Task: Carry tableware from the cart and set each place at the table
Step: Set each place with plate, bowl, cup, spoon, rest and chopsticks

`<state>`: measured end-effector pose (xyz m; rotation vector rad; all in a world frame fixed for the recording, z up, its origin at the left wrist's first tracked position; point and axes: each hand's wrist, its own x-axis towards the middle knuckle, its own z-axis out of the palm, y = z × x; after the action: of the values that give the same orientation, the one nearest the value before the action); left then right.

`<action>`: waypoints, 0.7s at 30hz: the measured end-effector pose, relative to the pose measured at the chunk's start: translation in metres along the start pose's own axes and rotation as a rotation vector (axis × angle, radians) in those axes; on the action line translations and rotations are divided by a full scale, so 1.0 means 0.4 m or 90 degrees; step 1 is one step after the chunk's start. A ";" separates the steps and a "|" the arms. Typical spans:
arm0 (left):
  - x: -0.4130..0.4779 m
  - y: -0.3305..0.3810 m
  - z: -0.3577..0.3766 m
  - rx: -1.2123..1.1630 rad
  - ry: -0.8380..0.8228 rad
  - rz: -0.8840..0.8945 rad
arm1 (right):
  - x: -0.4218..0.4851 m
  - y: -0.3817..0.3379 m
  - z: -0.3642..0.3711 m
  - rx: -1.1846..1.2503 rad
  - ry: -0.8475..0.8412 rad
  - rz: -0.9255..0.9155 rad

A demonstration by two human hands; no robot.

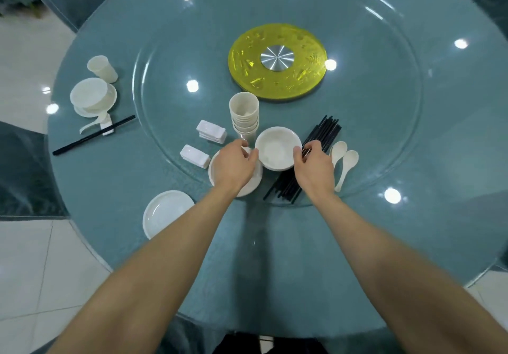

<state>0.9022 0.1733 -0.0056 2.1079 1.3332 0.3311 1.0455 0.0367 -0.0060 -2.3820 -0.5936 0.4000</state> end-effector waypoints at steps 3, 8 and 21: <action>0.009 0.014 0.019 -0.022 -0.004 -0.003 | 0.020 -0.001 0.008 -0.017 -0.022 -0.006; 0.018 0.033 0.040 -0.036 -0.011 0.031 | 0.043 0.004 0.021 -0.060 -0.046 -0.014; -0.015 0.046 0.040 0.017 0.039 0.040 | 0.046 0.015 0.039 -0.183 -0.001 -0.130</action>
<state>0.9211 0.1567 -0.0062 2.1817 1.3141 0.4095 1.0565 0.0498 -0.0237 -2.5573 -0.9414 0.2390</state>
